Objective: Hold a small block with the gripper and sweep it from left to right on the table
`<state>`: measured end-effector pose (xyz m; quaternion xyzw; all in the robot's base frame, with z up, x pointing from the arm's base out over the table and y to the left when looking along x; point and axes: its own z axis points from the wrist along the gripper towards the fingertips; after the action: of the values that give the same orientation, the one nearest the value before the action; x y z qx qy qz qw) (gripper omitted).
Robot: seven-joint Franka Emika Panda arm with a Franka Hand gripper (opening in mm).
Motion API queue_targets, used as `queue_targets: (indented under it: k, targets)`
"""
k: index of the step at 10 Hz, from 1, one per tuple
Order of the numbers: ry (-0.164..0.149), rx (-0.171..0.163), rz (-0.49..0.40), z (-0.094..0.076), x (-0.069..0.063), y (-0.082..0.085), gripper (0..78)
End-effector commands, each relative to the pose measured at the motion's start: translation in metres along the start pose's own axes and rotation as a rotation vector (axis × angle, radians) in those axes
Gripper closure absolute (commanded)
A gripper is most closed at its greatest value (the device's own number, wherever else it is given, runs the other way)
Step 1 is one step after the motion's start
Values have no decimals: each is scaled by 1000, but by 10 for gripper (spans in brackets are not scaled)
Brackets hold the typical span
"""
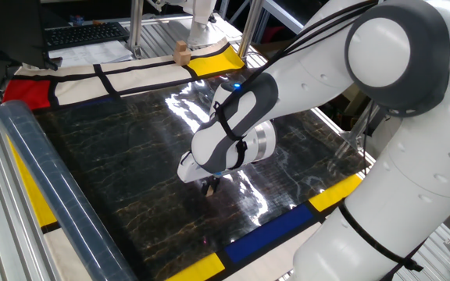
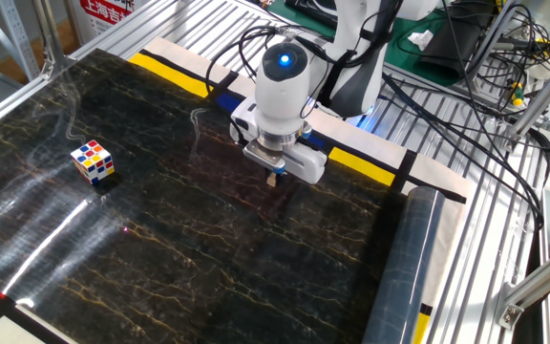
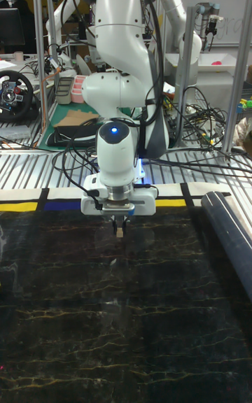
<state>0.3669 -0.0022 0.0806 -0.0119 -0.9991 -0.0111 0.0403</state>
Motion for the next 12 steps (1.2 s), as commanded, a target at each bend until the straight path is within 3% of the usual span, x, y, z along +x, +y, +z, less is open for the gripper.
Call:
queue_targets:
  k: [1, 5, 8, 12]
  targets:
    - [16, 11, 0, -1, -1, 0, 764]
    - [3, 8, -31, 0, -1, 0, 764]
    - [-17, -7, -26, 26, -8, 10, 764]
    - [-19, -20, -23, 30, -10, 11, 764]
